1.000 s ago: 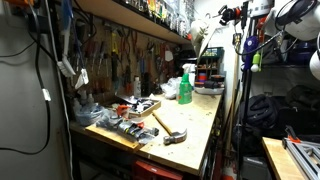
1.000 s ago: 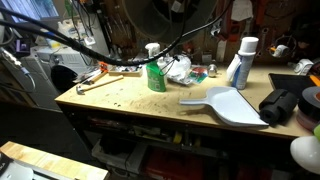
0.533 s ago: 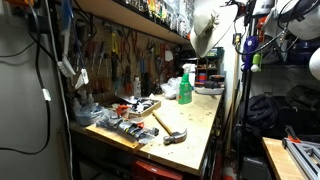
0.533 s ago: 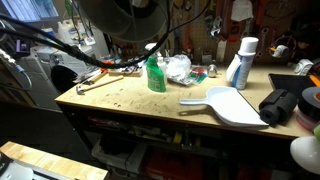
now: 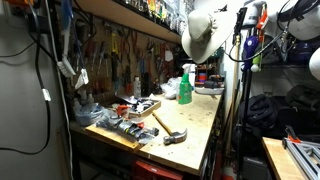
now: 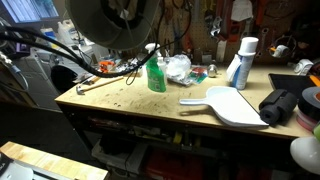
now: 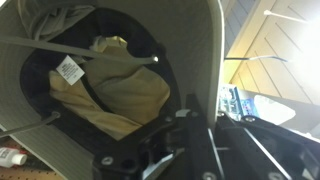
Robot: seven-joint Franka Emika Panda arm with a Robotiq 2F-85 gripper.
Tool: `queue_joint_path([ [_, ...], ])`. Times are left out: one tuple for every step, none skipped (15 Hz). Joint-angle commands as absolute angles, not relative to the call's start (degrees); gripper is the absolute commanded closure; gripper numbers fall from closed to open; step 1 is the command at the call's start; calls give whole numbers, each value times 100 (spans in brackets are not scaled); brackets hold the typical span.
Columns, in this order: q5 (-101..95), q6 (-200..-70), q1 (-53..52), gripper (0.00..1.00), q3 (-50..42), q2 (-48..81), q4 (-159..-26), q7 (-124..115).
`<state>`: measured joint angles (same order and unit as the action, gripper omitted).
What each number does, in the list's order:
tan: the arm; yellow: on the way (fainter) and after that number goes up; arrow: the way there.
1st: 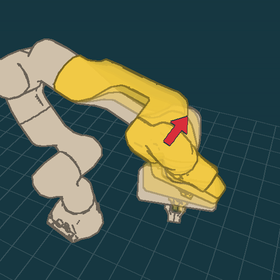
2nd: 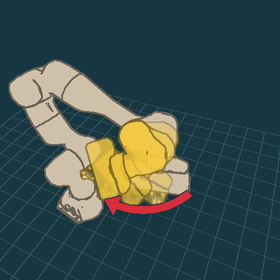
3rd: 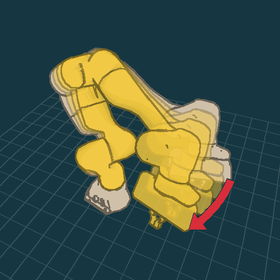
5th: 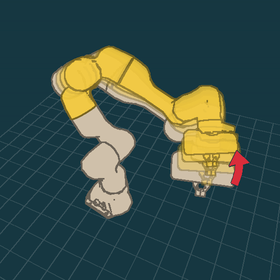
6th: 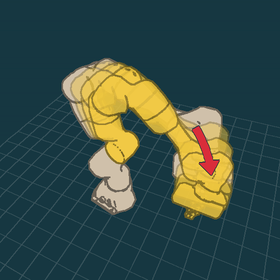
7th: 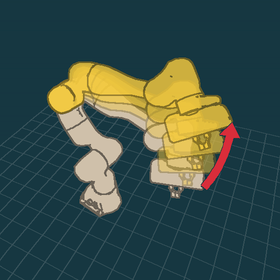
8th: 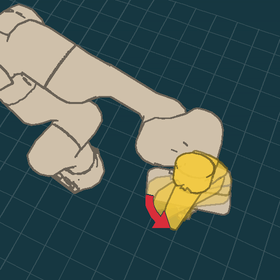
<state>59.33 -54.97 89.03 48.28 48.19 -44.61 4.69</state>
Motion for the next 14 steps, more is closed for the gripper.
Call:
queue_joint_path([
  [5984,-5302,9152,99,4897,4578,-5546,982],
  [5947,-5284,9162,99,4887,4531,-5779,1161],
  [5875,-5327,9158,99,4844,4467,-5997,1348],
  [5840,-5391,9154,99,4819,4425,-6206,1454],
  [5794,-5497,9137,99,4790,4384,-6387,1620],
  [5734,-5545,9106,99,4769,4361,-6532,1761],
  [5665,-5583,9083,99,4748,4329,-6681,1878],
  [5583,-5683,9050,99,4735,4300,-6830,2083],
  [5494,-5816,9026,99,4711,4254,-6982,2230],
  [5414,-6017,9000,99,4692,4212,-7126,2410],
  [5373,-6242,8988,99,4688,4175,-7271,2531],
  [5371,-6471,8985,99,4698,4149,-7404,2621],
  [5378,-6765,8975,99,4702,4116,-7528,2780],
  [5403,-7040,8968,99,4713,4096,-7641,2930],
])
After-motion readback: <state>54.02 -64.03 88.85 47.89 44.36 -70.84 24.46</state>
